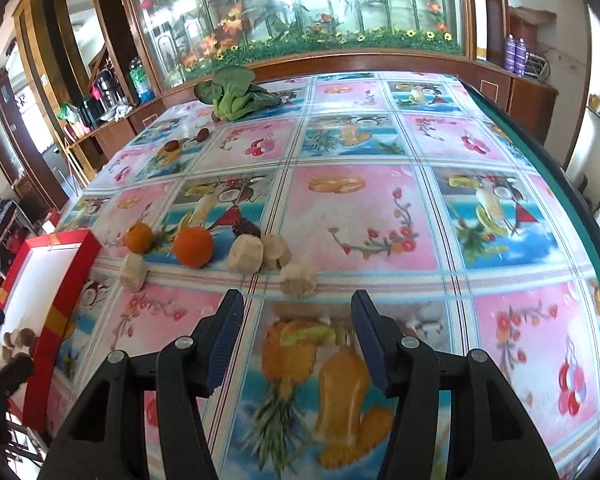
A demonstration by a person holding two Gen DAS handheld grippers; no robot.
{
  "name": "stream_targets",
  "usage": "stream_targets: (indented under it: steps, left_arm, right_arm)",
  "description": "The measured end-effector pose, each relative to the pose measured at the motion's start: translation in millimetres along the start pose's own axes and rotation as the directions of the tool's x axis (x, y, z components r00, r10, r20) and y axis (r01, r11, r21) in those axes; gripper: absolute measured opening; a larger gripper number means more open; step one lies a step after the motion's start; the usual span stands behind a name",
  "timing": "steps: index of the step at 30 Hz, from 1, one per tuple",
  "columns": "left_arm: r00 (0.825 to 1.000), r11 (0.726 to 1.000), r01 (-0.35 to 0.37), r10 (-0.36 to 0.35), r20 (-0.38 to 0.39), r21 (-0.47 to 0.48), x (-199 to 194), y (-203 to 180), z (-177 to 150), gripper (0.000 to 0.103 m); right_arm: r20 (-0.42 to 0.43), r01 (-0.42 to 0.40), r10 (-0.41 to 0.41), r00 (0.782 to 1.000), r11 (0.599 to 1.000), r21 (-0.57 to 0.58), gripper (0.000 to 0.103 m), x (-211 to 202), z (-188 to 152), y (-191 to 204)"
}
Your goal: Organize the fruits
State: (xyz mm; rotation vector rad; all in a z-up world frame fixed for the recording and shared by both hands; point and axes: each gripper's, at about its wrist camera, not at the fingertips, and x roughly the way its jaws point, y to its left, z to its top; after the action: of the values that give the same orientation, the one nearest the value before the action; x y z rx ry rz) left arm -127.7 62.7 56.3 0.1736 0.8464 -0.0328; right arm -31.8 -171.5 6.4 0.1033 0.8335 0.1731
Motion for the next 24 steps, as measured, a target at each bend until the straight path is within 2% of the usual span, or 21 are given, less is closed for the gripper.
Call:
stream_targets:
  steps: [2,6,11,19,24]
  left_arm:
    - [1.0,1.0,0.017,-0.017,-0.012,-0.019,7,2,11,0.09]
    - [0.999,0.998,0.023,-0.026,-0.043,-0.062,24,6,31,0.09]
    - [0.996,0.996,0.042,-0.047,-0.071,-0.074,48,-6,53,0.09]
    - [0.99,0.997,0.048,-0.055,-0.127,-0.062,84,-22,64,0.09]
    - [0.988,0.997,0.043,-0.051,-0.147,-0.056,97,-24,64,0.09]
  right_arm:
    - [-0.012,0.002,-0.002,1.0,1.0,-0.011,0.05,5,4,1]
    - [-0.01,0.024,-0.025,1.0,0.999,-0.046,0.049,9,6,5]
    - [-0.03,-0.016,0.014,0.999,0.999,-0.041,0.045,16,5,2]
    - [-0.056,-0.044,0.042,0.998,0.998,-0.037,0.045,24,5,4]
    - [-0.052,-0.026,0.023,0.998,0.999,-0.046,0.038,26,6,6]
